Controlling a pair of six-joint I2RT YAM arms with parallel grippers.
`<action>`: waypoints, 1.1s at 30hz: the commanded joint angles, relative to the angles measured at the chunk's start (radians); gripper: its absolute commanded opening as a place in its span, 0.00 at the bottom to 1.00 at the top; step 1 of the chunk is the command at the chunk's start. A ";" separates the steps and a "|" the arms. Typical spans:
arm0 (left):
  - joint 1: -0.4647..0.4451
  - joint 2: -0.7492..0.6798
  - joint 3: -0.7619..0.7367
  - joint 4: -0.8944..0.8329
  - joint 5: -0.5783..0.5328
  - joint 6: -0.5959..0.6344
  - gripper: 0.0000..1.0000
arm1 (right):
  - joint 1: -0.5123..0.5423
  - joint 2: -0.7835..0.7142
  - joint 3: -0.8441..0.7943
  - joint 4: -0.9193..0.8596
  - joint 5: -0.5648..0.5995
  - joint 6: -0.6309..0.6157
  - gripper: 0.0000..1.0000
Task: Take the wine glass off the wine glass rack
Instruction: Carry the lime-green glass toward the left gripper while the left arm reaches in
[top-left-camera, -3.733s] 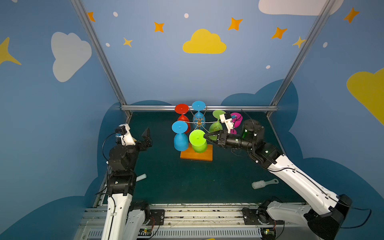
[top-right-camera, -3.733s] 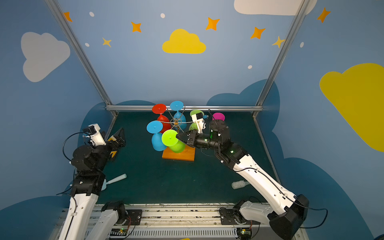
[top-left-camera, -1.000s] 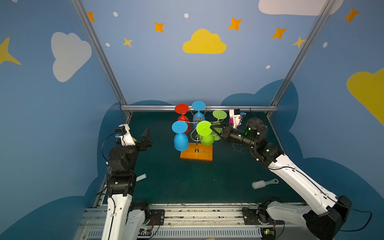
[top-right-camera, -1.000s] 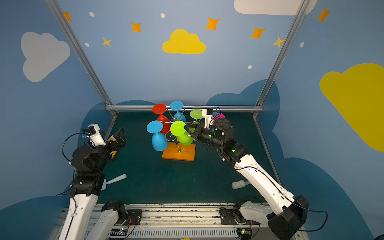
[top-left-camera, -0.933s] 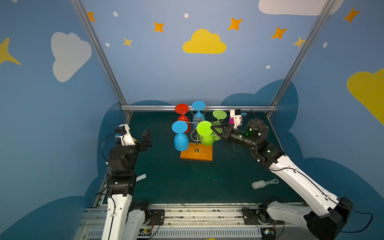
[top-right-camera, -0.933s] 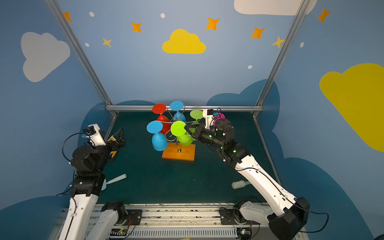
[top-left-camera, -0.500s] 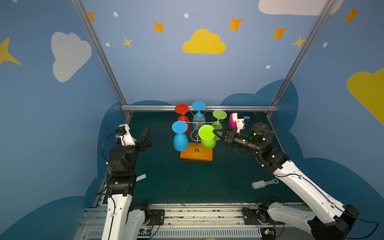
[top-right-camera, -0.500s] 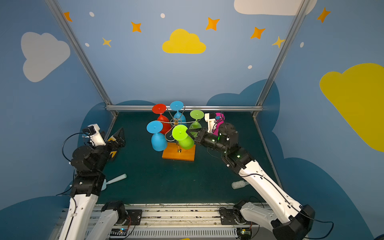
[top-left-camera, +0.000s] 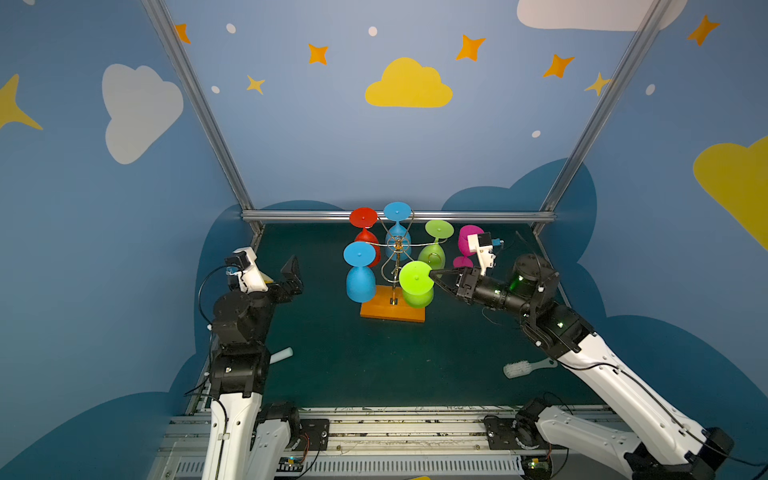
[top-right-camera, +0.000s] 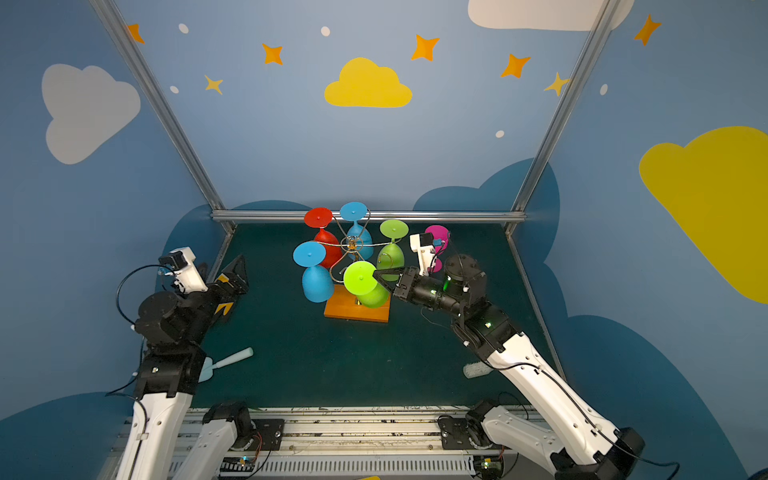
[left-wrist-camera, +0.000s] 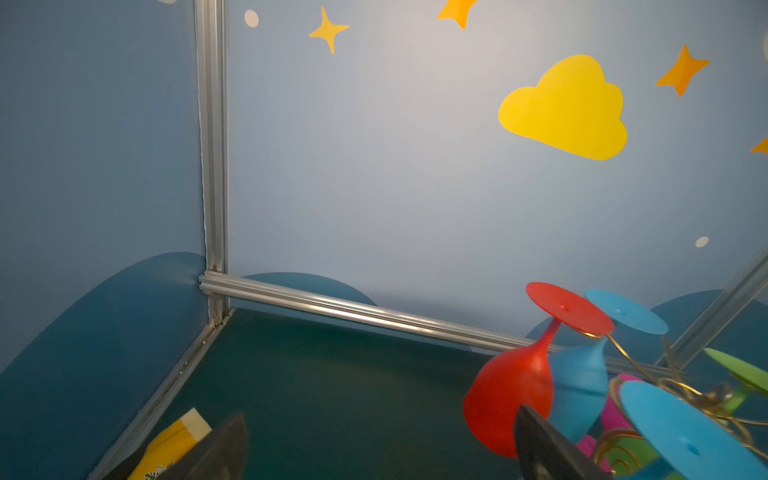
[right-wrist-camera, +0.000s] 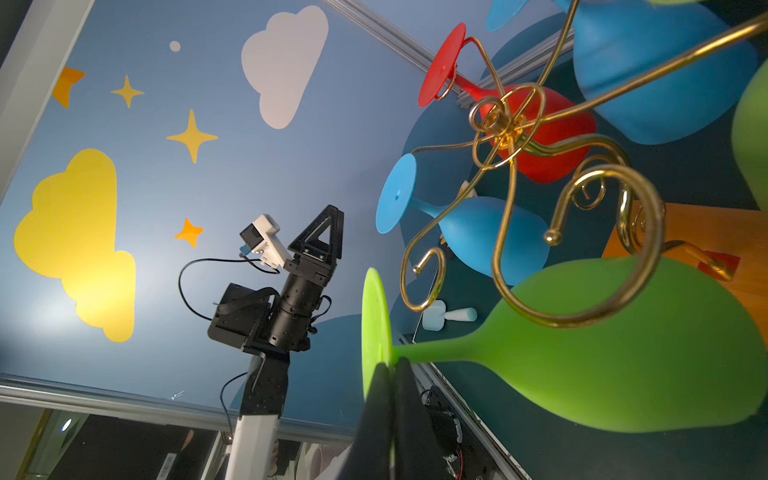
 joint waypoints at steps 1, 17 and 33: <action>0.004 0.005 0.125 -0.114 0.109 -0.076 0.94 | 0.006 -0.019 0.031 -0.024 -0.041 -0.031 0.00; 0.004 0.141 0.354 -0.173 0.603 -0.271 0.82 | 0.023 -0.124 0.073 -0.149 -0.063 -0.086 0.00; -0.065 0.339 0.487 0.016 1.122 -0.464 0.66 | 0.045 -0.059 0.317 -0.258 -0.087 -0.169 0.00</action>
